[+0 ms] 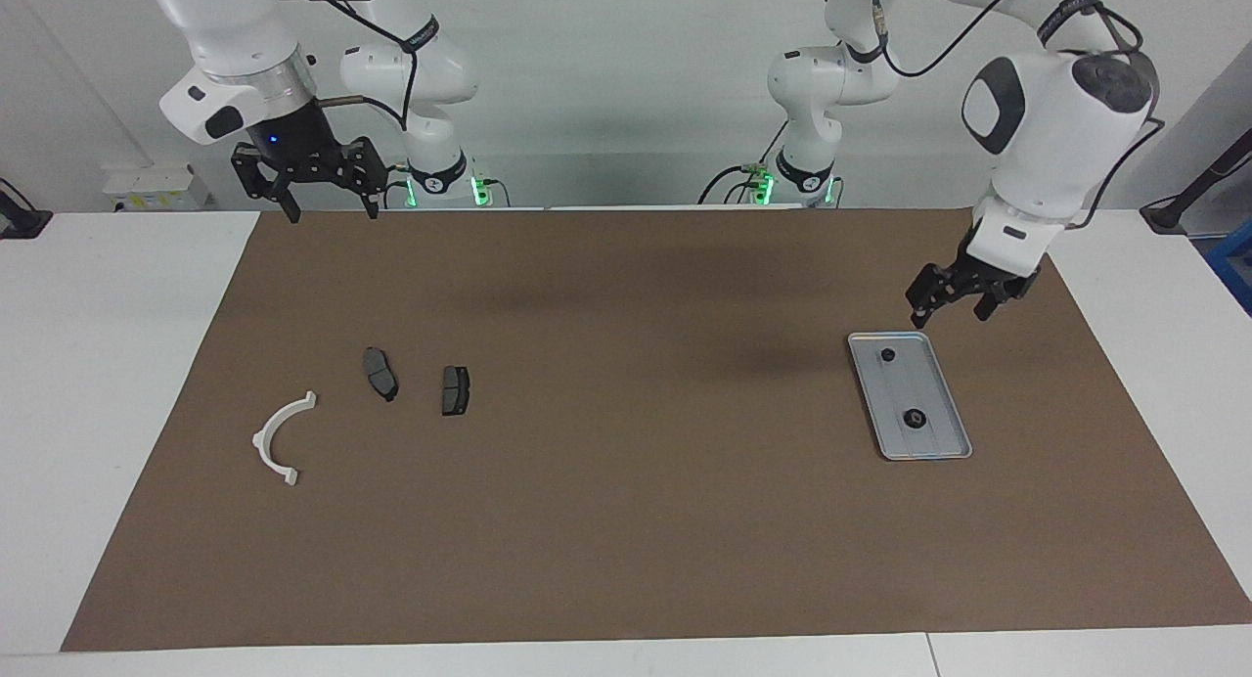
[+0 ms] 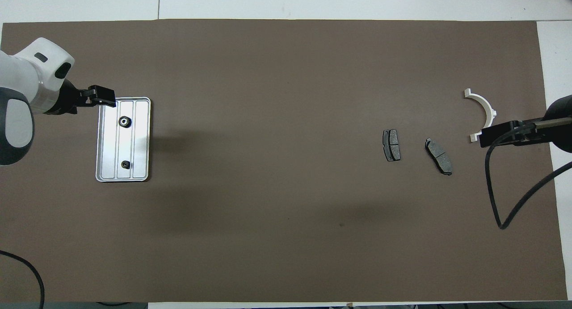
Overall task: Place bearing gear from tray to pile
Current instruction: 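Lower the left gripper into the silver tray and grasp a dark bearing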
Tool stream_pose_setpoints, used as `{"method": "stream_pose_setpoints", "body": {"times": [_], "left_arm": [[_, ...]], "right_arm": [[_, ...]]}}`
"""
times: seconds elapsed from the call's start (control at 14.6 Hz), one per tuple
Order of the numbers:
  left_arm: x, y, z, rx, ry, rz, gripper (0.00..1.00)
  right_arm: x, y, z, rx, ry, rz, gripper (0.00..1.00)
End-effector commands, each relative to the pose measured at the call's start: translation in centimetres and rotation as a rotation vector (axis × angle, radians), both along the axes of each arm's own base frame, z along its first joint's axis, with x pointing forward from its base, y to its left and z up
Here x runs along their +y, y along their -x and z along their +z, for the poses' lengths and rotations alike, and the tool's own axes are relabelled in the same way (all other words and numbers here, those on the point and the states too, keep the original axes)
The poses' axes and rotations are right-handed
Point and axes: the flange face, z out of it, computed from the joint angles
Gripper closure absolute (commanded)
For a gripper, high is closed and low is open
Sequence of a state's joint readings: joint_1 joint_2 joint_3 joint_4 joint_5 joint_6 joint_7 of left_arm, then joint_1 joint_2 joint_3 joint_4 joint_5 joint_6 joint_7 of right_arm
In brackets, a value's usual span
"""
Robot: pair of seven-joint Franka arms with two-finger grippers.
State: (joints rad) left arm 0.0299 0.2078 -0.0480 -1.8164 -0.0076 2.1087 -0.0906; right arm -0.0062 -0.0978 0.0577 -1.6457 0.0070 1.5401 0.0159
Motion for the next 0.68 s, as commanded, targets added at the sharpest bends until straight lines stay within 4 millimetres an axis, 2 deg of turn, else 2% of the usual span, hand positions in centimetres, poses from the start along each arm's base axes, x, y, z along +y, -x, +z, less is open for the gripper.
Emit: {"method": "stream_pose_setpoints", "body": {"times": [0.0, 0.21, 0.48, 0.62], "left_arm": [[0.2, -1.2, -5.4, 0.019, -0.021, -0.058, 0.00], [1.4, -0.8, -9.1, 0.054, -0.017, -0.042, 0.00], [2.2, 0.2, -12.3, 0.048, -0.014, -0.025, 0.00], [2.5, 0.1, -12.8, 0.054, -0.012, -0.017, 0.10]], "right_arm": [[-0.3, 0.3, 0.3, -0.021, -0.022, -0.014, 0.00], [-0.2, 0.3, 0.3, -0.019, -0.025, -0.015, 0.00], [-0.3, 0.3, 0.3, -0.019, -0.023, -0.015, 0.00], [-0.2, 0.3, 0.3, -0.020, -0.023, -0.015, 0.00]]}}
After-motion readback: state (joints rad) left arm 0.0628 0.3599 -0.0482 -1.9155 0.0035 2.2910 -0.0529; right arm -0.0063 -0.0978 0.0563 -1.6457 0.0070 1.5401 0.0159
